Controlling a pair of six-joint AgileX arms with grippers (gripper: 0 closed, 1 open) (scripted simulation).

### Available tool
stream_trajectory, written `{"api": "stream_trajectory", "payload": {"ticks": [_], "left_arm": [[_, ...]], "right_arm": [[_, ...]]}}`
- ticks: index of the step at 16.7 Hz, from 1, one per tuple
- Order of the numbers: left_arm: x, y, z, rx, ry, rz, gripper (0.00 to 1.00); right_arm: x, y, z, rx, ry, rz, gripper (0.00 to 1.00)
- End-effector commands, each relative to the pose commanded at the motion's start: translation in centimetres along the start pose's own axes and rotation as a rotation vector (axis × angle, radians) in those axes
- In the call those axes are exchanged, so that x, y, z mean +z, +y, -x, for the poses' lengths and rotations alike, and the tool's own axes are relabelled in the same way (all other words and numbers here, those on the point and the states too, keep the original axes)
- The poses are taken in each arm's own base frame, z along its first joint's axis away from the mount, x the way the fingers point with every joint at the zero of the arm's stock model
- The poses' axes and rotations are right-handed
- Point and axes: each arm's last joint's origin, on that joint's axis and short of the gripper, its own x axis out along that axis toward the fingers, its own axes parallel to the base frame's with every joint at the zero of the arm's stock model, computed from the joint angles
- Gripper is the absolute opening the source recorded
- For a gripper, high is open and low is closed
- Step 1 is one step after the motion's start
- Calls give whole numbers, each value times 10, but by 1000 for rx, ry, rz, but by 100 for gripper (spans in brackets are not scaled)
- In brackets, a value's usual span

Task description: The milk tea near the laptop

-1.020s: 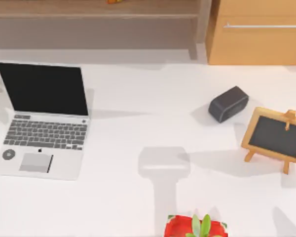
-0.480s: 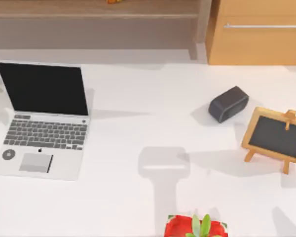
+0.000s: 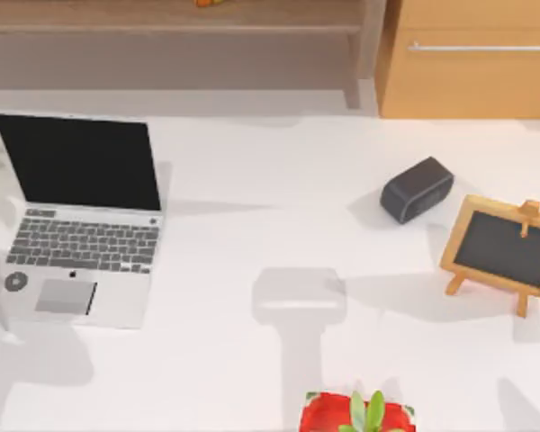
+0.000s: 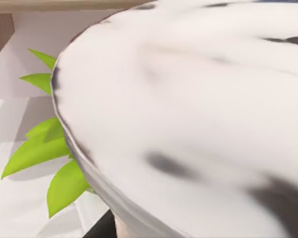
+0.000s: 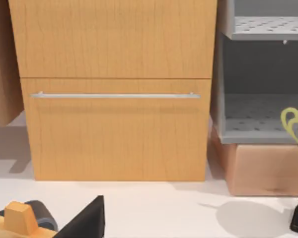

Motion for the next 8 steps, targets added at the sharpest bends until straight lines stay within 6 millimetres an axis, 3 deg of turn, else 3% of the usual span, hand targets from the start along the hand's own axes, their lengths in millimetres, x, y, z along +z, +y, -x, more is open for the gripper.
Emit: {"api": "stream_trajectory", "payload": {"ticks": [3, 8], "left_arm": [[6, -54, -33, -128, 21, 16, 0], [21, -170, -69, -305, 38, 27, 0]], "right_arm": [[0, 0, 0, 0, 0, 0, 100], [0, 0, 0, 0, 0, 0, 100]]}}
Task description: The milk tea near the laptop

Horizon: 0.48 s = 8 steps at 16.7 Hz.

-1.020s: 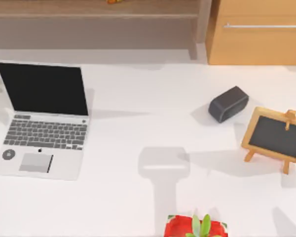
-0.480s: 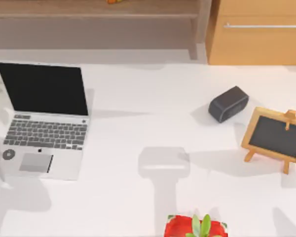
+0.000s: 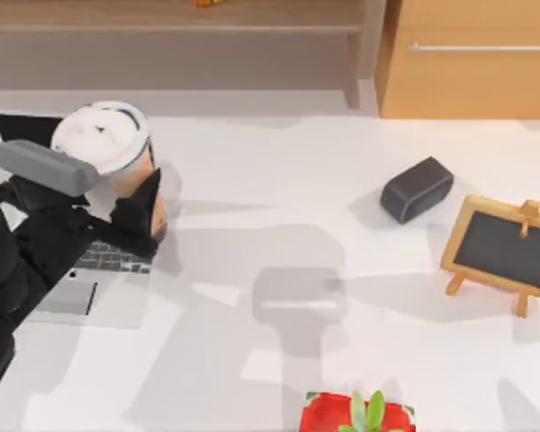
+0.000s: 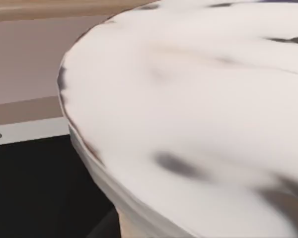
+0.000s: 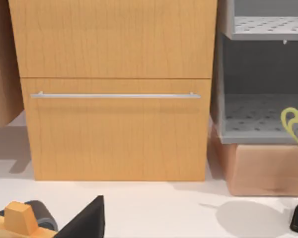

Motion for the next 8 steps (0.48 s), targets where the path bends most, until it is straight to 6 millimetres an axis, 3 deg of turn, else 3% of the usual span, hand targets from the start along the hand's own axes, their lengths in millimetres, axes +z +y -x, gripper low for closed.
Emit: {"api": "stream_trajectory", "payload": {"ticks": [4, 8], "left_arm": [[7, -76, -24, 3, 16, 20, 0], [8, -120, -29, 144, 46, 34, 0]], "right_arm": [[0, 0, 0, 0, 0, 0, 100], [0, 0, 0, 0, 0, 0, 100]]}}
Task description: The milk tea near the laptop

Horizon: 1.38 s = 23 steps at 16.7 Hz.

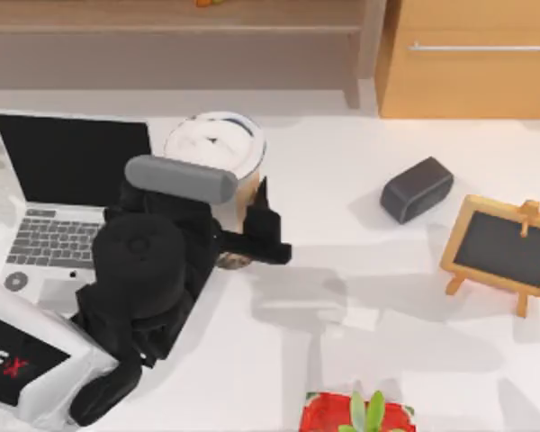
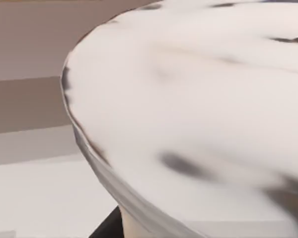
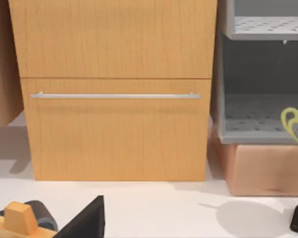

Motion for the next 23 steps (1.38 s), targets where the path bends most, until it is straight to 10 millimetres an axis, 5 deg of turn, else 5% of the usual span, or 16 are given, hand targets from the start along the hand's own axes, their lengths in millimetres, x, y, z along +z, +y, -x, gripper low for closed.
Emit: {"api": "stream_trajectory", "payload": {"ticks": [8, 15, 23], "left_arm": [[4, -28, 1, 299, -1, 0, 0], [4, -27, 1, 322, -3, -1, 0], [32, -25, -8, 353, -152, 131, 0]], "right_arm": [[0, 0, 0, 0, 0, 0, 100], [0, 0, 0, 0, 0, 0, 100], [0, 0, 0, 0, 0, 0, 100]]}}
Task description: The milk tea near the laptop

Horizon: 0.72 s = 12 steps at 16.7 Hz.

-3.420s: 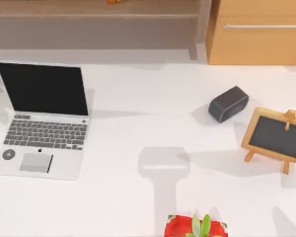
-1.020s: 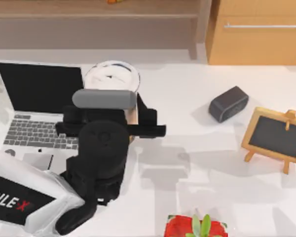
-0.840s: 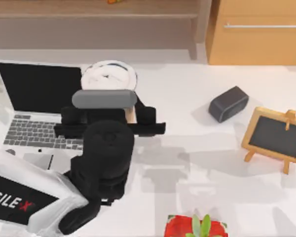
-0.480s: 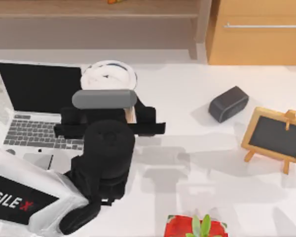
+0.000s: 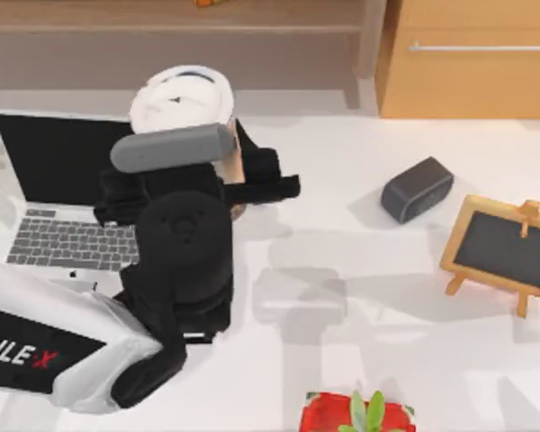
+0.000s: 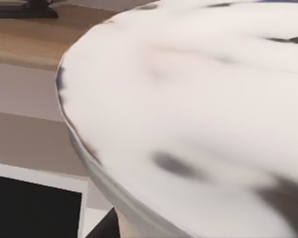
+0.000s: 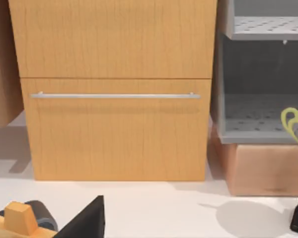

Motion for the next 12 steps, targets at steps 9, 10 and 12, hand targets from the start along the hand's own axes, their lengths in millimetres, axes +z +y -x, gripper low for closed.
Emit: {"api": "stream_trajectory", "payload": {"ticks": [9, 10, 12], "left_arm": [[-44, 4, 7, -28, 85, -103, 0], [-51, 6, 10, -33, 107, -129, 0], [-57, 8, 12, -36, 127, -153, 0]], "right_arm": [[0, 0, 0, 0, 0, 0, 100], [0, 0, 0, 0, 0, 0, 100], [0, 0, 0, 0, 0, 0, 100]]}}
